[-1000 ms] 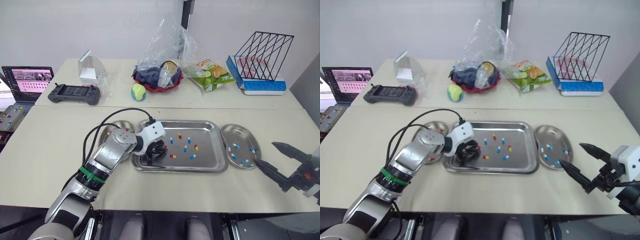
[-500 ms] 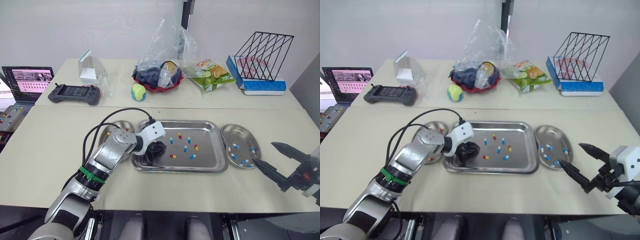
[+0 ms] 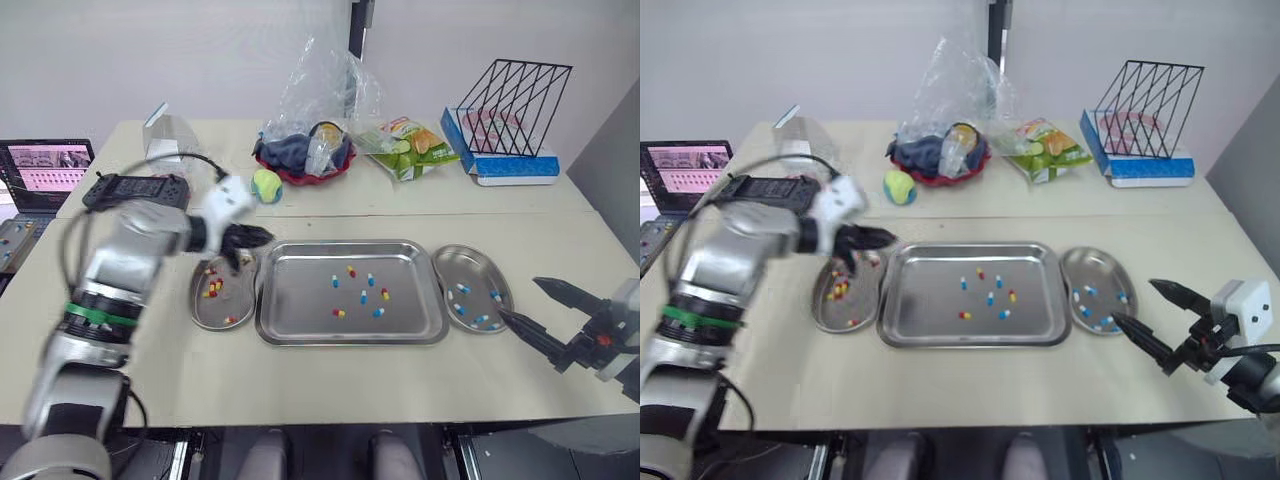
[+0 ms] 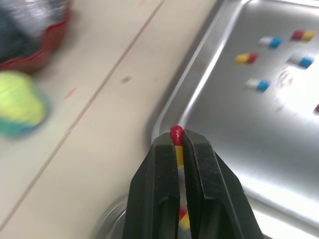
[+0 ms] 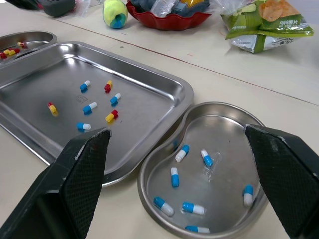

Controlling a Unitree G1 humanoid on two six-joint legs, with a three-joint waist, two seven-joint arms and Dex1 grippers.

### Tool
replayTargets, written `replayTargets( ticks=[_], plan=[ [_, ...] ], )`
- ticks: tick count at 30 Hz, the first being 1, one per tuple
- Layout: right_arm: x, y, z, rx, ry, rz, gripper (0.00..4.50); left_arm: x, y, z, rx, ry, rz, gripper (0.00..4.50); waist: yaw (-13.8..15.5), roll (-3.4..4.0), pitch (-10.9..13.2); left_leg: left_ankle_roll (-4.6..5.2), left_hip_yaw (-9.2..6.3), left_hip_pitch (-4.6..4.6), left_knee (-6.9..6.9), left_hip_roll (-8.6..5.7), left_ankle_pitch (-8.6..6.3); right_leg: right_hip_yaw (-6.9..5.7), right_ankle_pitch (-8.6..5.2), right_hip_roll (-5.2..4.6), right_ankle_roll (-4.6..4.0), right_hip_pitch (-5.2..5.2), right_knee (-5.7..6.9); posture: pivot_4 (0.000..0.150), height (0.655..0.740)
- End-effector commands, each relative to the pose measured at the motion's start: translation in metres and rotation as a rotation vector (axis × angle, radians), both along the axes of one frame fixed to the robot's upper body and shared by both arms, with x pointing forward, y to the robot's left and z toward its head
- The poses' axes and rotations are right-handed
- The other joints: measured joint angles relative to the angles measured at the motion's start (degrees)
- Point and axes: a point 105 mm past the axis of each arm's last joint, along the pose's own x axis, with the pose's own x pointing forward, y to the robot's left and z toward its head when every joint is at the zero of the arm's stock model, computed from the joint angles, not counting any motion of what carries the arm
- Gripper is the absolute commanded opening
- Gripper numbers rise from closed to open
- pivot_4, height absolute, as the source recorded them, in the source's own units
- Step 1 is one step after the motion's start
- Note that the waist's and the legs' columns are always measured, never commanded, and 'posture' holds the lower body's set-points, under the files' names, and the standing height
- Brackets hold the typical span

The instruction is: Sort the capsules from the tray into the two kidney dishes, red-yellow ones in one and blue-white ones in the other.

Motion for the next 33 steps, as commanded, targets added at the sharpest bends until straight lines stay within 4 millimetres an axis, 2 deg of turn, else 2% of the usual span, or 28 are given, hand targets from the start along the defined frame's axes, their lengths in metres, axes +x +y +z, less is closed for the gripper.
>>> replayTargets(
  ticks=[1,6,9,13,21,25,33],
  plan=[
    [0.006,0.004,0.011,-0.027,-0.038,0.04,4.5,0.003,0.035,0.006,0.045,-0.031,0.044,0.06,0.37,-0.04,0.02,0.0,0.0,-0.02,0.04,0.0,0.0,-0.02,0.0,0.0,0.0,0.01,0.0,0.15,0.7346],
    [0.012,0.007,0.012,-0.028,-0.035,0.069,4.5,-0.005,0.046,-0.008,0.039,0.008,0.01,0.06,0.76,-0.1,0.05,-0.03,-0.05,-0.21,0.1,-0.03,0.02,-0.01,0.0,0.0,0.02,0.01,0.02,0.15,0.7346],
    [0.014,0.007,0.014,-0.031,-0.036,0.076,4.5,-0.01,0.048,-0.027,0.089,0.022,-0.006,0.06,0.54,-0.1,0.05,-0.03,-0.06,-0.19,0.09,-0.02,0.02,0.0,0.0,0.0,0.02,-0.01,0.06,0.15,0.7346],
    [0.014,0.007,0.014,-0.031,-0.034,0.082,4.5,-0.016,0.042,-0.043,0.089,0.05,-0.036,0.06,0.28,-0.1,0.05,-0.02,-0.06,-0.19,0.08,-0.01,0.01,0.01,0.0,0.01,0.02,-0.03,0.08,0.15,0.7346],
    [0.012,0.006,0.014,-0.034,-0.029,0.08,4.5,-0.019,0.031,-0.057,0.056,0.088,-0.057,0.06,0.29,-0.1,0.05,-0.02,-0.06,-0.19,0.08,-0.01,0.01,0.01,0.0,0.01,0.03,-0.02,0.1,0.15,0.7346],
    [0.013,0.006,0.015,-0.04,-0.031,0.077,4.5,-0.022,0.039,-0.064,0.073,0.129,-0.035,1.45,0.23,-0.1,0.05,-0.02,-0.06,-0.18,0.08,-0.01,0.01,0.01,0.0,0.01,0.03,-0.02,0.11,0.15,0.7346],
    [0.015,0.004,0.015,-0.04,-0.034,0.073,4.5,-0.019,0.047,-0.045,-0.045,0.107,0.011,4.11,0.28,-0.1,0.05,-0.02,-0.07,-0.19,0.08,-0.01,0.01,0.01,-0.01,0.01,0.03,-0.02,0.11,0.15,0.7346]
  ],
)
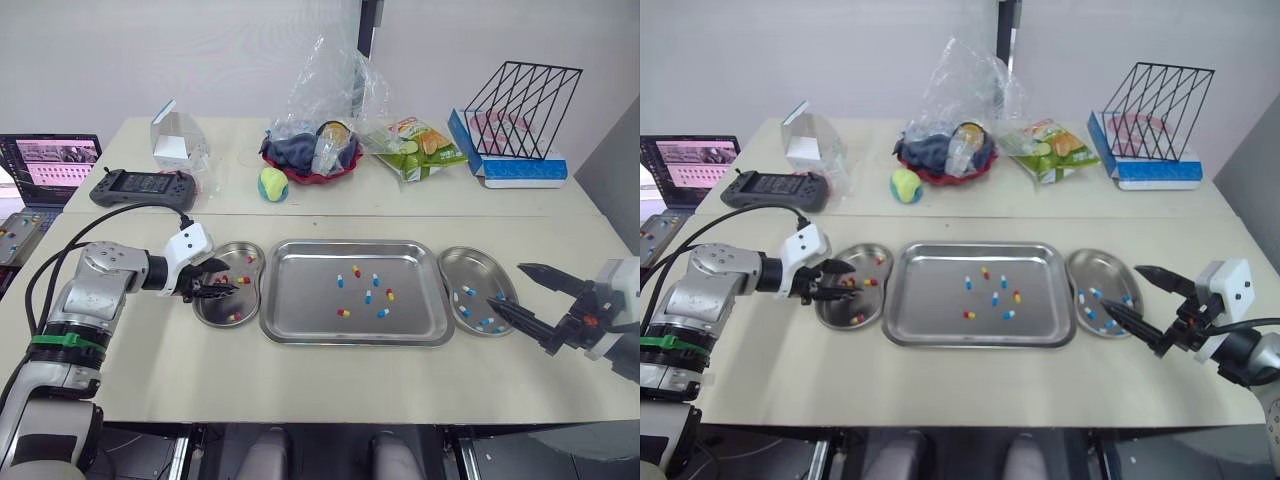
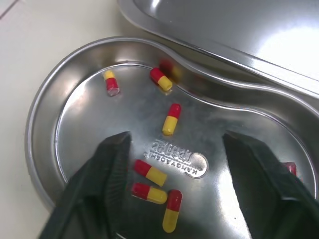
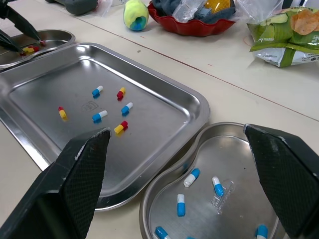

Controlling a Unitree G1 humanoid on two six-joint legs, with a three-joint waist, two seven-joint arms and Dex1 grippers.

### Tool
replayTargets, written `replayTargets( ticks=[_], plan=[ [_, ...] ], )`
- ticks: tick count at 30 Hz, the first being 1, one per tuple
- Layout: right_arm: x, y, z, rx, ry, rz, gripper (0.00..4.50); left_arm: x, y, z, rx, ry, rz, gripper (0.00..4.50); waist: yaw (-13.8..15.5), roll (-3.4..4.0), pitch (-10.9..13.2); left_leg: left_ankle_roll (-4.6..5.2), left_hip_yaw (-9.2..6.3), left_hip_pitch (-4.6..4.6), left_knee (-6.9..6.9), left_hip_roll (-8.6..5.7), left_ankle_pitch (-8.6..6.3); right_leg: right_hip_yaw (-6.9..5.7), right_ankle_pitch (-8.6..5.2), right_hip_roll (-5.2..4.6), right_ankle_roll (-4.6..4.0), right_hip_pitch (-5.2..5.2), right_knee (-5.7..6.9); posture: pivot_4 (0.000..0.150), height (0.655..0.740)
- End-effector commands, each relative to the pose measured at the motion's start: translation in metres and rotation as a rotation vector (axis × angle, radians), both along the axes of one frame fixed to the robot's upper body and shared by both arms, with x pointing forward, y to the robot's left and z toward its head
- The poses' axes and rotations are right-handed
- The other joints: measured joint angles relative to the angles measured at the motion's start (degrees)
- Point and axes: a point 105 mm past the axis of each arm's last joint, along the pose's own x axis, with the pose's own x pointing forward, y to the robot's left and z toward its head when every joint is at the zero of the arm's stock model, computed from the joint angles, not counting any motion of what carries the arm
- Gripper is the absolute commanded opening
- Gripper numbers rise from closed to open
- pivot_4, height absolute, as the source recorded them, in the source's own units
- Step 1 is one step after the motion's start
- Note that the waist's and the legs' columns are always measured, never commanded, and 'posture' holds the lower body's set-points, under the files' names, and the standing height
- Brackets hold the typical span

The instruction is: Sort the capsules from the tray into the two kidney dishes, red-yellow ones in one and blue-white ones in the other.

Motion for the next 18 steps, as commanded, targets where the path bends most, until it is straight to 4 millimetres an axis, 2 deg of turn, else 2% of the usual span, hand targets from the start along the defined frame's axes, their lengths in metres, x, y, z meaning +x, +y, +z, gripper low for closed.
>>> replayTargets(
  ticks=[1,5,9,12,16,18],
  plan=[
    [0.001,-0.003,0.009,-0.016,-0.032,-0.002,4.5,0.003,0.01,0.026,-0.081,-0.061,0.041,4.44,-0.03,0.0,0.0,0.0,0.0,0.0,0.0,0.0,0.0,0.0,0.0,0.0,0.0,0.0,0.0,0.15,0.7346],
    [0.004,-0.009,0.011,-0.018,-0.044,-0.018,4.5,0.006,0.025,0.046,-0.16,-0.127,0.105,4.48,-0.08,0.0,0.0,0.0,0.0,0.01,0.0,0.0,0.0,0.0,0.0,0.0,0.0,-0.01,0.0,0.15,0.7346],
    [0.01,-0.022,0.012,-0.004,-0.061,-0.073,4.5,0.005,0.052,0.068,-0.291,-0.222,0.211,4.48,-0.22,0.0,0.0,0.0,0.0,0.04,0.0,0.01,0.0,0.0,0.0,0.0,0.0,-0.01,0.0,0.15,0.7346],
    [0.012,-0.033,0.007,0.006,-0.061,-0.112,4.5,-0.007,0.08,0.079,-0.401,-0.346,0.305,4.48,-0.31,0.01,0.0,0.0,0.0,0.04,-0.01,0.01,0.0,0.01,0.0,0.0,0.0,-0.01,0.04,0.15,0.7346],
    [0.027,-0.067,0.001,-0.009,-0.142,-0.296,4.5,-0.031,0.121,0.055,-0.403,-0.438,0.496,4.48,-1.02,0.02,-0.01,0.03,0.06,0.19,-0.11,0.01,-0.02,0.1,0.0,0.0,-0.01,0.01,0.07,0.15,0.7346],
    [0.029,-0.076,-0.004,-0.01,-0.157,-0.337,4.5,-0.04,0.136,0.045,-0.413,-0.468,0.586,4.48,-1.05,0.02,-0.01,0.03,0.07,0.19,-0.12,0.02,-0.02,0.09,0.0,0.0,-0.01,-0.04,-0.03,0.15,0.7346]
  ],
)
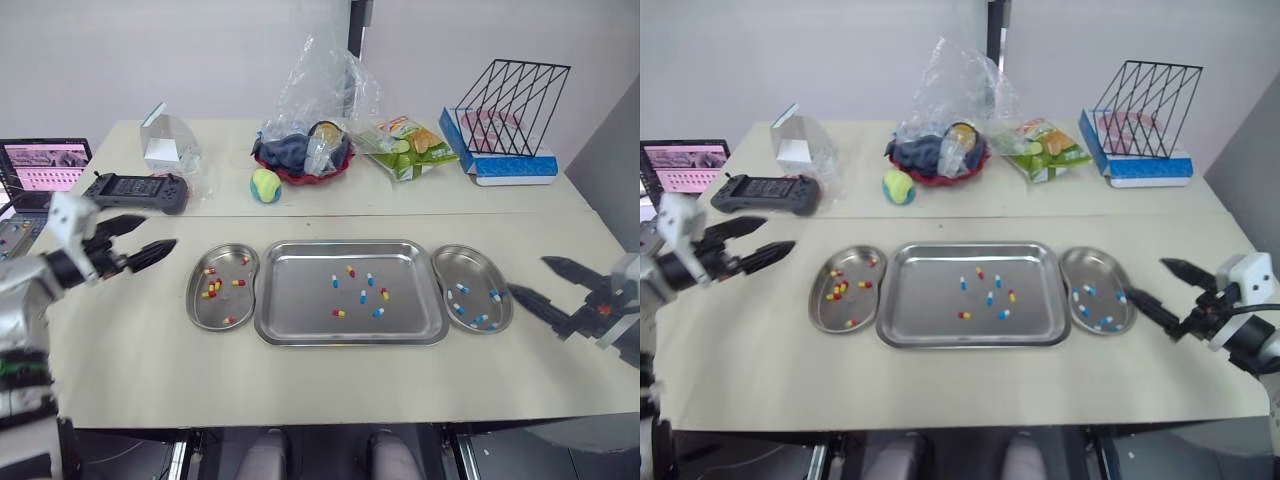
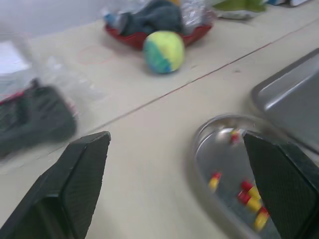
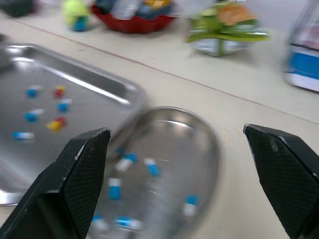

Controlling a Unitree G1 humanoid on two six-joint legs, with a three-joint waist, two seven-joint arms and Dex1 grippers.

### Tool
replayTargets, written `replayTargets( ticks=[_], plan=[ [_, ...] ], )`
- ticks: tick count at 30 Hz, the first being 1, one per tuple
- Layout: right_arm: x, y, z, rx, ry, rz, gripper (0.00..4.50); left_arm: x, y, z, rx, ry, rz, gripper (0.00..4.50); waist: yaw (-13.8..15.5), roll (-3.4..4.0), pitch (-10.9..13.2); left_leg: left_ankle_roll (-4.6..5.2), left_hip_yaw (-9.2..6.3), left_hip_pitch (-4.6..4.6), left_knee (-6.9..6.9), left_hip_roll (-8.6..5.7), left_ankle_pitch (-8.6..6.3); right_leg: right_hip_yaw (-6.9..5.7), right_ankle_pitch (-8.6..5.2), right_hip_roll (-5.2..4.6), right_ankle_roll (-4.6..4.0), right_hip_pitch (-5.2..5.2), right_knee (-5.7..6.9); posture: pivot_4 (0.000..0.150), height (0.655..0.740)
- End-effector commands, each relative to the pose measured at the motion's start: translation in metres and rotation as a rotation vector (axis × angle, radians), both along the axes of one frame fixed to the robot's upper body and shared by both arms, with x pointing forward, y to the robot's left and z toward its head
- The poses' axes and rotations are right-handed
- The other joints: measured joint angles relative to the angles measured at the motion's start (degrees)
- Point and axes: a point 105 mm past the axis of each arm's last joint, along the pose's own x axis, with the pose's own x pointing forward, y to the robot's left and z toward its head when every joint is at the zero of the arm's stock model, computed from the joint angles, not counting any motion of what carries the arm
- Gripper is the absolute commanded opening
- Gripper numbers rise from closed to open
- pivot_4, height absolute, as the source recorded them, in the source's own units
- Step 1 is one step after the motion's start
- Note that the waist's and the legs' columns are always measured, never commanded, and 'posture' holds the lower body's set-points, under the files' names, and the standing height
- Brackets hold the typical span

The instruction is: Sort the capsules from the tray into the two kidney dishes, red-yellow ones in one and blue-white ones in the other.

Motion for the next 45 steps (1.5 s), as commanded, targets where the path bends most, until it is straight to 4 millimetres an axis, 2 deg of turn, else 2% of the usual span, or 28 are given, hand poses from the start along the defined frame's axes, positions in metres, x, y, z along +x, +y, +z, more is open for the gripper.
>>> replayTargets(
  ticks=[1,7,15,19,25,27,28,30,32,37,40,45],
  plan=[
    [0.002,-0.019,0.003,-0.029,-0.077,-0.088,4.5,-0.015,0.025,0.006,-0.007,-0.107,0.146,4.48,0.23,0.0,0.0,0.0,0.0,-0.01,0.01,0.0,0.0,-0.01,0.0,0.0,0.0,0.01,0.0,0.15,0.7346],
    [0.006,-0.038,-0.003,-0.027,-0.097,-0.163,4.5,-0.021,0.032,-0.006,0.019,-0.13,0.219,4.48,1.25,0.0,0.0,-0.02,0.04,-0.01,0.06,-0.02,0.01,0.0,0.0,-0.03,0.0,0.05,-0.02,0.15,0.7346],
    [0.007,-0.04,-0.004,-0.017,-0.108,-0.169,4.5,-0.019,0.028,-0.009,0.008,-0.119,0.208,4.48,0.75,0.0,0.0,-0.02,0.04,0.03,0.04,-0.01,0.01,0.02,0.0,-0.01,-0.01,0.04,0.0,0.15,0.7346],
    [0.006,-0.041,-0.004,-0.015,-0.108,-0.17,4.5,-0.017,0.026,-0.006,0.005,-0.123,0.199,4.48,0.86,0.0,0.0,-0.02,0.04,0.04,0.03,-0.01,0.01,0.03,0.0,-0.01,-0.01,0.04,-0.01,0.15,0.7346],
    [0.006,-0.039,-0.003,-0.004,-0.099,-0.152,4.5,-0.011,0.013,0.009,0.005,-0.139,0.122,4.48,0.96,0.0,0.0,-0.02,0.04,0.03,0.03,-0.02,0.01,0.02,0.0,-0.01,0.0,0.05,-0.01,0.15,0.7346],
    [0.005,-0.034,-0.002,-0.001,-0.09,-0.126,4.5,-0.008,0.0,0.017,0.011,-0.138,0.051,4.48,0.96,0.0,0.0,-0.02,0.04,0.02,0.03,-0.01,0.01,0.02,0.0,-0.01,0.0,0.05,-0.01,0.15,0.7346],
    [0.005,-0.029,-0.001,0.006,-0.083,-0.101,4.5,-0.006,-0.013,0.023,0.01,-0.133,-0.015,4.48,1.03,0.0,0.0,-0.02,0.03,0.02,0.03,-0.01,0.01,0.02,0.0,-0.01,0.0,0.04,-0.01,0.15,0.7346],
    [0.0,-0.011,0.001,0.021,-0.051,-0.006,4.5,-0.002,-0.056,0.039,0.03,-0.113,-0.223,4.48,1.23,0.0,0.0,-0.02,0.03,0.0,0.04,-0.01,0.01,0.02,0.0,-0.01,-0.01,0.05,-0.01,0.15,0.7346],
    [-0.005,0.006,0.002,0.03,-0.023,0.071,4.5,-0.002,-0.085,0.046,0.059,-0.09,-0.36,4.48,1.38,0.0,0.0,-0.02,-0.01,-0.08,0.07,-0.02,0.01,-0.01,0.0,-0.02,0.0,0.05,-0.01,0.15,0.7346],
    [-0.019,0.037,0.009,0.054,0.0,0.174,4.5,-0.001,-0.135,0.046,0.115,-0.021,-0.581,4.48,0.73,0.1,-0.04,-0.03,0.0,-0.03,0.06,-0.03,0.01,0.04,0.0,0.0,0.0,0.06,0.0,0.15,0.7346],
    [-0.032,0.055,0.01,0.064,0.02,0.221,4.5,-0.005,-0.178,0.041,0.166,0.032,-0.76,4.48,0.8,0.09,-0.03,-0.02,-0.01,-0.07,0.05,-0.02,0.01,0.03,-0.01,0.02,0.01,0.03,0.0,0.15,0.7346],
    [-0.049,0.073,0.009,0.074,0.048,0.245,4.5,-0.004,-0.216,0.027,0.269,0.068,-0.885,4.48,1.28,0.08,-0.03,-0.02,-0.01,-0.11,0.1,-0.04,0.01,0.03,-0.01,0.02,0.01,0.06,-0.02,0.15,0.7346]
  ],
)
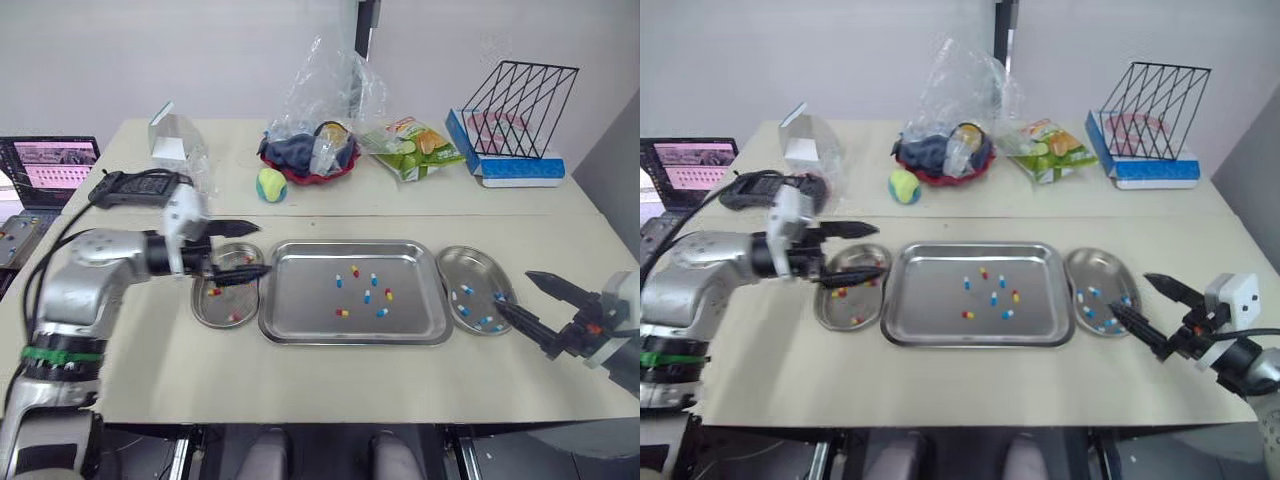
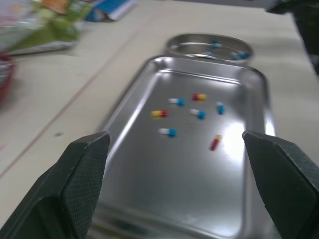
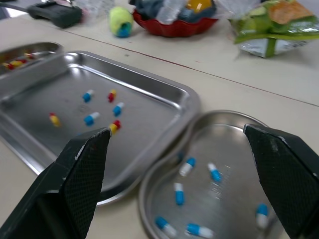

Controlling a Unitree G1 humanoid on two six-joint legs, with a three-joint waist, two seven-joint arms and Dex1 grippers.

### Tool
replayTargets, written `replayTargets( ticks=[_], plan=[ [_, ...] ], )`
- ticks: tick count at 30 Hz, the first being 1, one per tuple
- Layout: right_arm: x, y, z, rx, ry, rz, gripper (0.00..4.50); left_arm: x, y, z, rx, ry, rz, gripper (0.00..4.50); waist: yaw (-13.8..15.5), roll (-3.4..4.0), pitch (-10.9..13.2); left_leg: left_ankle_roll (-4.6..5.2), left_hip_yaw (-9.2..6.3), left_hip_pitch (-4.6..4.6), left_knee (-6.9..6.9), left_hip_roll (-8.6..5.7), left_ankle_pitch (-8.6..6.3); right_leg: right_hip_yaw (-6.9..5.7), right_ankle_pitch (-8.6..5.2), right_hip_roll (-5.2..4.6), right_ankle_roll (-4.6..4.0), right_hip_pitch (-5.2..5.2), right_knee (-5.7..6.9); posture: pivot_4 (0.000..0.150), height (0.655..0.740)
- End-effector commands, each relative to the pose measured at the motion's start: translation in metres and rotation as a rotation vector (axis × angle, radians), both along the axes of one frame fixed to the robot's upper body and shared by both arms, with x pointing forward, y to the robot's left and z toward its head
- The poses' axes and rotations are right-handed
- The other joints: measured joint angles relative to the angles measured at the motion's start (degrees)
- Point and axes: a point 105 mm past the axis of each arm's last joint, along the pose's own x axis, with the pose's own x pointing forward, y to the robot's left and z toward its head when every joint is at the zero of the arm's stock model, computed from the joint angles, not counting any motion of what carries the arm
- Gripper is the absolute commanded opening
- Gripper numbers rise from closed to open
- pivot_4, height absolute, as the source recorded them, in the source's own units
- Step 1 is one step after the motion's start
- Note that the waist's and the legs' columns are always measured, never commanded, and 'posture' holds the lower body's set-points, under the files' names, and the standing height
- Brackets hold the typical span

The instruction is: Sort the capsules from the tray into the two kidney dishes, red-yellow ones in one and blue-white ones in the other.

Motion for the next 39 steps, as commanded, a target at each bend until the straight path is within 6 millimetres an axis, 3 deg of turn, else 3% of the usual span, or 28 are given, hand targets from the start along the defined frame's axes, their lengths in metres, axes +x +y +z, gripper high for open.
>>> replayTargets(
  ticks=[1,10,22,25,29,39],
  plan=[
    [-0.012,0.01,0.01,0.001,-0.023,0.012,4.5,0.001,-0.024,-0.001,0.065,-0.045,-0.078,4.48,0.28,-0.01,0.0,0.0,0.0,-0.01,0.0,-0.01,0.0,-0.01,0.0,0.0,0.01,0.0,-0.01,0.15,0.7346],
    [-0.029,0.018,0.007,0.004,-0.004,-0.02,4.5,-0.001,-0.067,-0.037,0.226,-0.125,-0.306,4.48,0.07,-0.02,0.01,0.0,-0.01,-0.04,0.03,-0.03,0.0,0.01,-0.01,-0.01,0.01,0.01,-0.06,0.15,0.7346],
    [-0.038,0.025,0.003,0.014,0.02,0.009,4.5,0.019,-0.098,-0.073,0.321,-0.11,-0.313,4.48,0.52,-0.04,0.02,0.01,-0.01,-0.04,0.04,-0.08,0.0,0.01,-0.03,-0.03,0.05,0.06,-0.1,0.15,0.7346],
    [-0.037,0.025,0.003,0.011,0.022,0.01,4.5,0.022,-0.101,-0.076,0.327,-0.106,-0.301,3.71,0.4,-0.05,0.03,0.01,-0.01,-0.05,0.04,-0.08,0.0,0.01,-0.03,-0.03,0.05,0.03,-0.07,0.15,0.7346],
    [-0.036,0.025,0.004,0.009,0.022,0.012,4.5,0.027,-0.103,-0.084,0.354,-0.104,-0.287,2.35,0.28,-0.05,0.03,0.01,-0.02,-0.04,0.04,-0.07,0.0,0.01,-0.03,-0.02,0.05,0.03,-0.07,0.15,0.7346],
    [-0.035,0.024,0.003,0.006,0.025,0.004,4.5,0.023,-0.108,-0.089,0.351,-0.087,-0.311,2.35,0.54,-0.05,0.03,0.01,-0.02,-0.04,0.05,-0.08,0.0,0.01,-0.03,-0.03,0.06,0.04,-0.08,0.15,0.7346]
  ],
)
